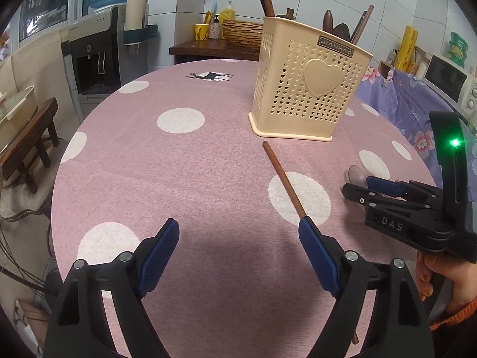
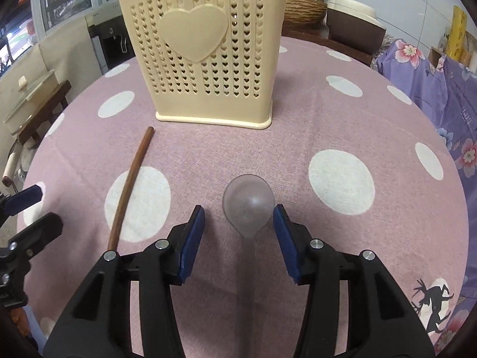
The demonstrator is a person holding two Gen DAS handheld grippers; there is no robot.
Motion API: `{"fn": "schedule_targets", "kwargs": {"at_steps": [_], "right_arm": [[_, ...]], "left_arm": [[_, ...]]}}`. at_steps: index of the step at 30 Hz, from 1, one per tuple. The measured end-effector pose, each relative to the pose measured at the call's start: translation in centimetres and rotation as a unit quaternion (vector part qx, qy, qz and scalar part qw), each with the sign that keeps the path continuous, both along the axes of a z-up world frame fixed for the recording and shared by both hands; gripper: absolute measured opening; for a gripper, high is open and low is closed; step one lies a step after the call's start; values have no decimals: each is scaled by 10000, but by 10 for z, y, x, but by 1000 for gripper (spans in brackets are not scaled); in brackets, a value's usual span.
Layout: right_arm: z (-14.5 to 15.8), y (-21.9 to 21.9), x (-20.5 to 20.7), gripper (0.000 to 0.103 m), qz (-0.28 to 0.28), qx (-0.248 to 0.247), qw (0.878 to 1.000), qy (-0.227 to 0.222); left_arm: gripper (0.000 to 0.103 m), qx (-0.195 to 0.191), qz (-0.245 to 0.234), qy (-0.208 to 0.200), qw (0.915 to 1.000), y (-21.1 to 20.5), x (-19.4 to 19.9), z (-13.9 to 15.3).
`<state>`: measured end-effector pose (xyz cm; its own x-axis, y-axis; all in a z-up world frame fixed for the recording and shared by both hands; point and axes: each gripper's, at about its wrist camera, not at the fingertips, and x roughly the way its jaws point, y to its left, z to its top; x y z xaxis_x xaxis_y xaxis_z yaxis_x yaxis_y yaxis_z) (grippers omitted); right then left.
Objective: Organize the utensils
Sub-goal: 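Grasp the wooden chopstick with the left tool while the right tool lifts the spoon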
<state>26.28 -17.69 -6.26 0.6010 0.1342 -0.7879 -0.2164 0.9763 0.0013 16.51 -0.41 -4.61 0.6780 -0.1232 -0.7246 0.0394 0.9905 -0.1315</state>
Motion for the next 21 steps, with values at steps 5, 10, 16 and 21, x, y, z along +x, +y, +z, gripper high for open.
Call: {"fn": "schedule_targets", "kwargs": {"at_steps": [5,10,16,21], "right_arm": [[1,-2,5,37,-38,38,10000,-20],[11,-11,-1,37,-87,385,9991,-164],[54,-32,-32,37,-204,866,9933,-743],[89,-43,-60,37,-220,1061,9869,-1194]], "left_arm": [[81,-10,-30,46,10000,0,1,-1],[80,6,-196,147,9997,-11,5,-4],[68,-9,-410,292,9987,-28,21,-4],[50,-8,-460,465,9979,-43,46,-5]]}}
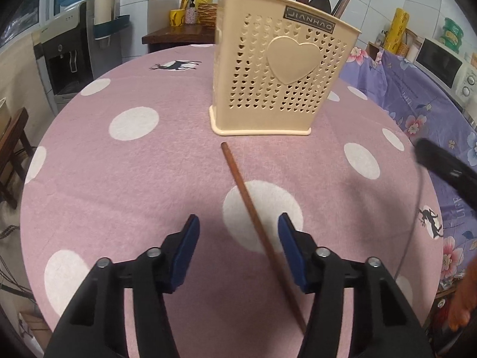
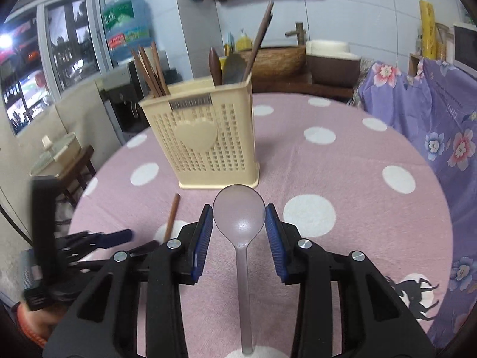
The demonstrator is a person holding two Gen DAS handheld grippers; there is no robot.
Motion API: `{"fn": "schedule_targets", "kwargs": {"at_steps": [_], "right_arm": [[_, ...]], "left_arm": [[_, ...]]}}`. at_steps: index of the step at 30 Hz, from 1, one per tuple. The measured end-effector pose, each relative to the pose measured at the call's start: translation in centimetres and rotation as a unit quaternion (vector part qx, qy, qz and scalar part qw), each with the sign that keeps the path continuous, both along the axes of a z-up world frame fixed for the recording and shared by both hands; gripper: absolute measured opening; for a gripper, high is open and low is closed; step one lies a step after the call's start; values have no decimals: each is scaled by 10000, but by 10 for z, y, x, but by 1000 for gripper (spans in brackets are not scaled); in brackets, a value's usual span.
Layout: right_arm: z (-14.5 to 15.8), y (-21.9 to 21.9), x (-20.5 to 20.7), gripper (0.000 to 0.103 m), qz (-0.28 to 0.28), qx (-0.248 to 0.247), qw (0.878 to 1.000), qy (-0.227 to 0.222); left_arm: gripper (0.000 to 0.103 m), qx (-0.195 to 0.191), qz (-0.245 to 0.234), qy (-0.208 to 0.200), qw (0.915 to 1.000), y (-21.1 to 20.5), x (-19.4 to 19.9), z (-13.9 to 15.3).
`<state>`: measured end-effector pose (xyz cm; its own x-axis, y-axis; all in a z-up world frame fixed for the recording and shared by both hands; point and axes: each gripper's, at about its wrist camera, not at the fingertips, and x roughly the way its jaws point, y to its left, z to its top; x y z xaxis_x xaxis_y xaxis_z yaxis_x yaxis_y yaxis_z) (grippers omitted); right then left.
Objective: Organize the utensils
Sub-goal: 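Grasp the wooden chopstick with the left tool while the right tool lifts the spoon, then carry the chopstick and spoon upright over the beige holder with both tools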
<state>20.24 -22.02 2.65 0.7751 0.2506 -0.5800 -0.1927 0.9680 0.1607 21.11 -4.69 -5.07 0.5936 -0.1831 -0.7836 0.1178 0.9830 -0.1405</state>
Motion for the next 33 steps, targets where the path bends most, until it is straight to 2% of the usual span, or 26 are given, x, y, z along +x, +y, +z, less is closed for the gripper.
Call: {"fn": "schedule_targets", "kwargs": {"at_steps": [6,14,20,23,28,31,33], "right_arm": [[16,-5,-16,37,-25,37,9997,-250],[18,-8,-23,37,-16,118,9994,-332],[17,-8,-27,37,-4,89,9993,-373],[17,-8,-27,37,-8,94,9993,-373],[16,-10,-27,37,-20,142,9992,-378],[16,-12,-27,37,-25,180,9991,-390],[16,-14,-27,37,-25,215,9990,-386]], "left_arm": [[37,145,147,198,9996,-12,25,-8],[13,427,365,231,9982,-20,44,-8],[10,758,466,132,9959,-31,49,-9],[10,794,489,89,9956,-31,49,-9],[8,651,497,75,9966,-30,48,-6],[8,517,463,-137,9975,-26,41,6],[8,272,410,-324,9983,-20,31,23]]}}
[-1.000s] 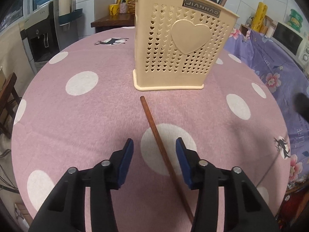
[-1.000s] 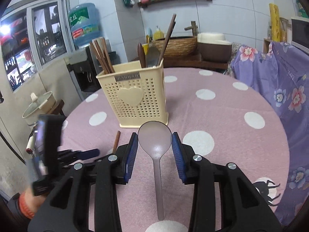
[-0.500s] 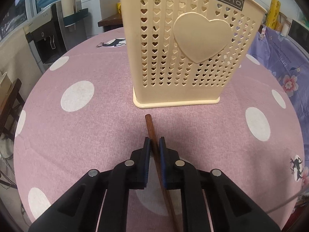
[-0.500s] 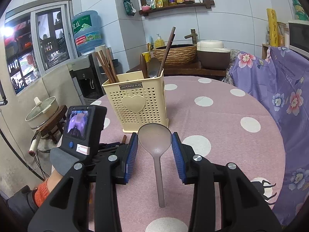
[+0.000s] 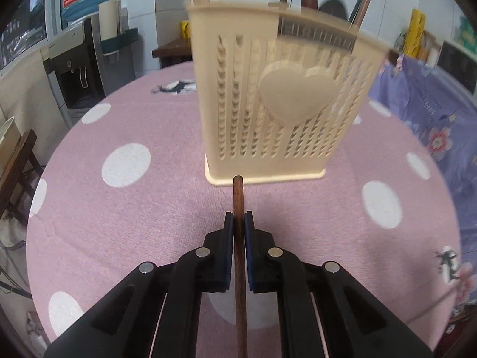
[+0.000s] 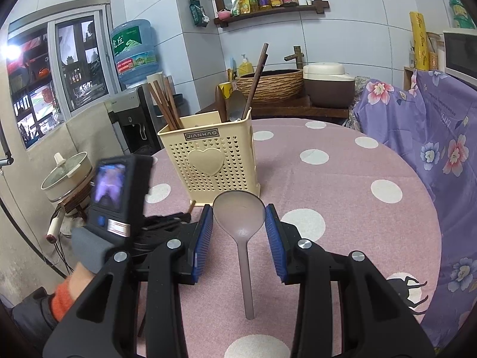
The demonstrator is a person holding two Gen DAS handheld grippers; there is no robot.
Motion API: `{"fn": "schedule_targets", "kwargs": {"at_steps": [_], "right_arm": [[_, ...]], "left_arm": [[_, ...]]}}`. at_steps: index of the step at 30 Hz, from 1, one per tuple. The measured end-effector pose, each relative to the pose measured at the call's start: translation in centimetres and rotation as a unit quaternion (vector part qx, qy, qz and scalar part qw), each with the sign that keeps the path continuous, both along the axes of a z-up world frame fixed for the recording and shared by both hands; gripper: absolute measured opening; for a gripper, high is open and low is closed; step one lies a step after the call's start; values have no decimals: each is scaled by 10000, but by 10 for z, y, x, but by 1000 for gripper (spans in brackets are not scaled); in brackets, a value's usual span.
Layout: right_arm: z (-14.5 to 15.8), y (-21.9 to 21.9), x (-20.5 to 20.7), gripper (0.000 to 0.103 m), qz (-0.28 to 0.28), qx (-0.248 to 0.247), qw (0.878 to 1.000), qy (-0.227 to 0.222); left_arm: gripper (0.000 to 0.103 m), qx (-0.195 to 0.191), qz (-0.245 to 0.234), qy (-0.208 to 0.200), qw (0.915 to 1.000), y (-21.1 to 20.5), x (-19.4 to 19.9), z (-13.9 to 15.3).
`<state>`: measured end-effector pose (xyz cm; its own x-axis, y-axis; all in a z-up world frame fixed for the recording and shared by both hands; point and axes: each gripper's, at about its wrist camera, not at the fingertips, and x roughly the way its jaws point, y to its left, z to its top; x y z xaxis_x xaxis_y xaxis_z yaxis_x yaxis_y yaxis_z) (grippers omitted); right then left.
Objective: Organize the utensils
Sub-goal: 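Carry the chopstick and spoon upright over the beige holder with both tools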
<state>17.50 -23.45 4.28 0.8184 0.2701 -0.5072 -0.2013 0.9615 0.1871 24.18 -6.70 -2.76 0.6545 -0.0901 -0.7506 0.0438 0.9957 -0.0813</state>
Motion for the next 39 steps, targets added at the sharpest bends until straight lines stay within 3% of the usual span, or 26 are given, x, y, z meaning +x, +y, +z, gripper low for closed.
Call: {"fn": "schedule_targets", "kwargs": {"at_steps": [5,10,25,29,36,39], "right_arm": [[0,-1,1,37,-24,-3,10000,-4],[1,-1,2,37,-37,36,10000,-8],[17,5,9,37,211,209,9995,-58],[47,9,23,37,360,373,9983,-261],[151,28,66,37,350,393,9915,-1189],[176,42,89,37,208,245,9894,-1418]], "left_arm": [[8,-507,-171,-868,9948,23,-45,66],[8,-764,-130,-1512,9855,48,-77,110],[8,-972,-293,-1825,9779,59,-82,128],[8,-1066,-411,-2044,9722,59,-74,157],[8,-822,-419,-2823,9549,42,-45,247],[8,-765,-242,-3018,9500,36,-22,271]]}}
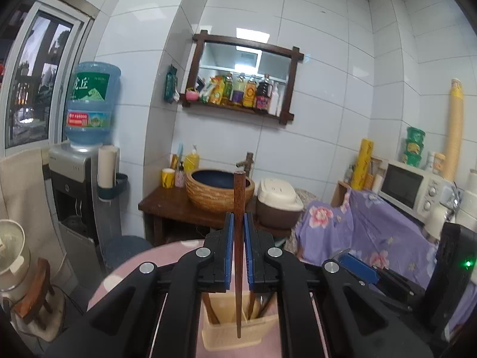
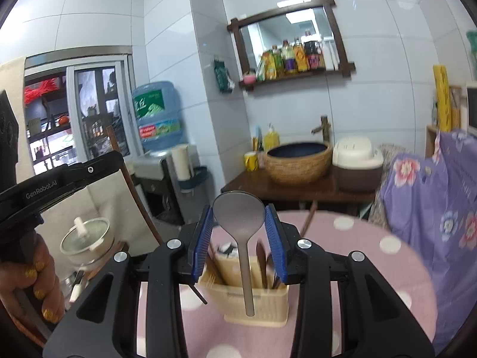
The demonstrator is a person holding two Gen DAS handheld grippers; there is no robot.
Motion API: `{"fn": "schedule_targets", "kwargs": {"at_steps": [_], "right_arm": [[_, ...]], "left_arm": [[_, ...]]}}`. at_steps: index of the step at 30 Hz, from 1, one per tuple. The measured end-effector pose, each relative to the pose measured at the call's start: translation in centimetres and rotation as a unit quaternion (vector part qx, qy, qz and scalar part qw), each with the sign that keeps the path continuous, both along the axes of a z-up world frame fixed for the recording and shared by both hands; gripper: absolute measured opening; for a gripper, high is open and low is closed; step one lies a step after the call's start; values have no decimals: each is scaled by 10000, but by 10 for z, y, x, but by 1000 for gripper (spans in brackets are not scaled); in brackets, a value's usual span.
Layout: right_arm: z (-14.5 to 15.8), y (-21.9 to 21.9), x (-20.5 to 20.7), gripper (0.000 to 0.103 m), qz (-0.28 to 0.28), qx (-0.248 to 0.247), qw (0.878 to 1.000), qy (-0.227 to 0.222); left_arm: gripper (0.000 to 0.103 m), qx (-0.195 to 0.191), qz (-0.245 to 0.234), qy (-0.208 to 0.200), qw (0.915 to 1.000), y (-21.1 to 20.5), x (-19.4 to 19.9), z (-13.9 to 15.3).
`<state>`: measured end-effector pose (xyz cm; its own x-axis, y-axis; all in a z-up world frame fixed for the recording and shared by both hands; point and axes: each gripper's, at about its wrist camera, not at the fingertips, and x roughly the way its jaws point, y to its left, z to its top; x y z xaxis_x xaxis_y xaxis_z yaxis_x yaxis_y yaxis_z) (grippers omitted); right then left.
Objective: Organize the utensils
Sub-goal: 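Carry the chopstick and spoon upright over the beige holder with both tools, then lower the chopstick and spoon into the holder and open both tools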
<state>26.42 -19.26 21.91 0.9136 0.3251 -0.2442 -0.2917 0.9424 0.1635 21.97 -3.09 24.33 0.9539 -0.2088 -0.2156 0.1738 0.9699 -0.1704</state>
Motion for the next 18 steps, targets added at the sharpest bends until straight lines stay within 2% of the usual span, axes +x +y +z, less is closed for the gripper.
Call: {"fn": "schedule_targets", "kwargs": {"at_steps": [2,5,11,18], "right_arm": [[2,8,14,37,-101,-71,9999,-36],[-14,15,35,37,-203,-141,9997,51],[-71,22,54,37,-341,-357,9983,323],[-127,18,55,37,-389,-435,9953,767]], "left_arm": [[8,11,115,-59,9999,-4,15,4],[8,154,254,-29,9996,-9,31,-6],[8,173,259,482,9984,-13,55,-70],[8,177,173,941,9953,-10,53,-131]]}}
